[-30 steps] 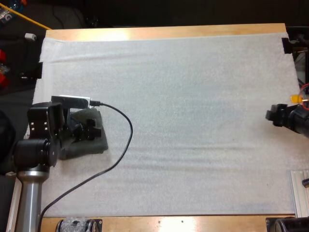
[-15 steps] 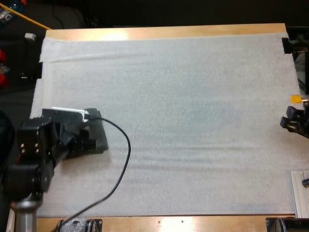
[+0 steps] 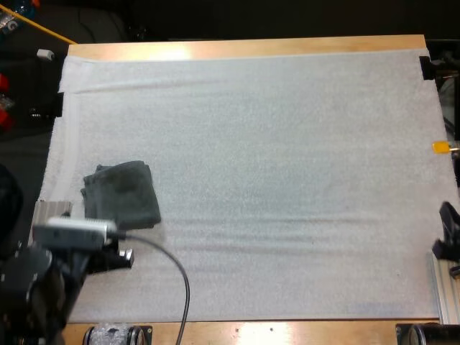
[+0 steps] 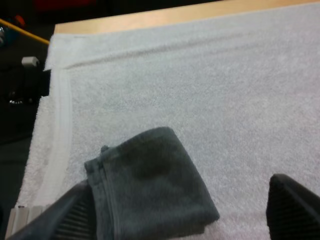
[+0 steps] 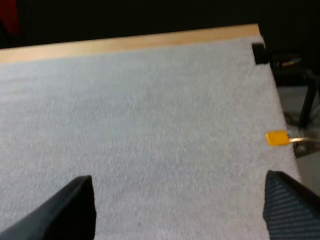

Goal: Pick towel from pile, fold and stack

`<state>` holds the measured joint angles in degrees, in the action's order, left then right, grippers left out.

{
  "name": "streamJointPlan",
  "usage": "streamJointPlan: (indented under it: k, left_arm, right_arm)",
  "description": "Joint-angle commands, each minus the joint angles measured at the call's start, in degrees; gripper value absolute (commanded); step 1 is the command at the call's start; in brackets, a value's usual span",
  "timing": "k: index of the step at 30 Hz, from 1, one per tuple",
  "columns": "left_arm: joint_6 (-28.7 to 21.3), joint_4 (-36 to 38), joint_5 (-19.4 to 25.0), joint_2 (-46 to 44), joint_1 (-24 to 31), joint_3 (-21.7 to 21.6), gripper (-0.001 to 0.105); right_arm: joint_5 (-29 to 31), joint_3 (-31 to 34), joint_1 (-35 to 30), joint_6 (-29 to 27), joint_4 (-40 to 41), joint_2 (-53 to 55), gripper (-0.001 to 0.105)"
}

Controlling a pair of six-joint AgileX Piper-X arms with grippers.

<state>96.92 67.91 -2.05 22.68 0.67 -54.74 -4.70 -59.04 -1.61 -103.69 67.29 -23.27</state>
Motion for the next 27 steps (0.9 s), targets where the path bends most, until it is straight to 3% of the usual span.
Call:
streamJointPlan:
  k: [1, 7, 13, 22, 27]
  left_arm:
    - [-0.05, 1.32, 1.36, -1.72, -0.31, -0.25, 0.067]
    - [-1.05, 4.84, 4.99, -9.25, -0.31, -0.25, 0.067]
    - [-1.66, 6.12, 5.06, -15.98, -0.31, -0.25, 0.067]
    - [-2.08, 12.63, 5.32, -26.41, -0.31, -0.33, 0.067]
    - [-2.08, 16.15, 5.32, -31.41, -0.31, -0.39, 0.067]
  right_arm:
    - [-0.61, -0.34, -0.09, -0.75, 1.02, 2.20, 0.067]
    - [-1.25, -0.34, -0.09, -0.75, 2.34, 9.13, 0.067]
    - [-5.88, -0.34, -0.09, -0.75, 2.34, 16.09, 0.067]
    - [-6.02, -0.12, -0.09, -0.44, 2.66, 26.57, 0.067]
    - [-6.32, -0.53, -0.09, -0.29, 7.03, 26.46, 0.067]
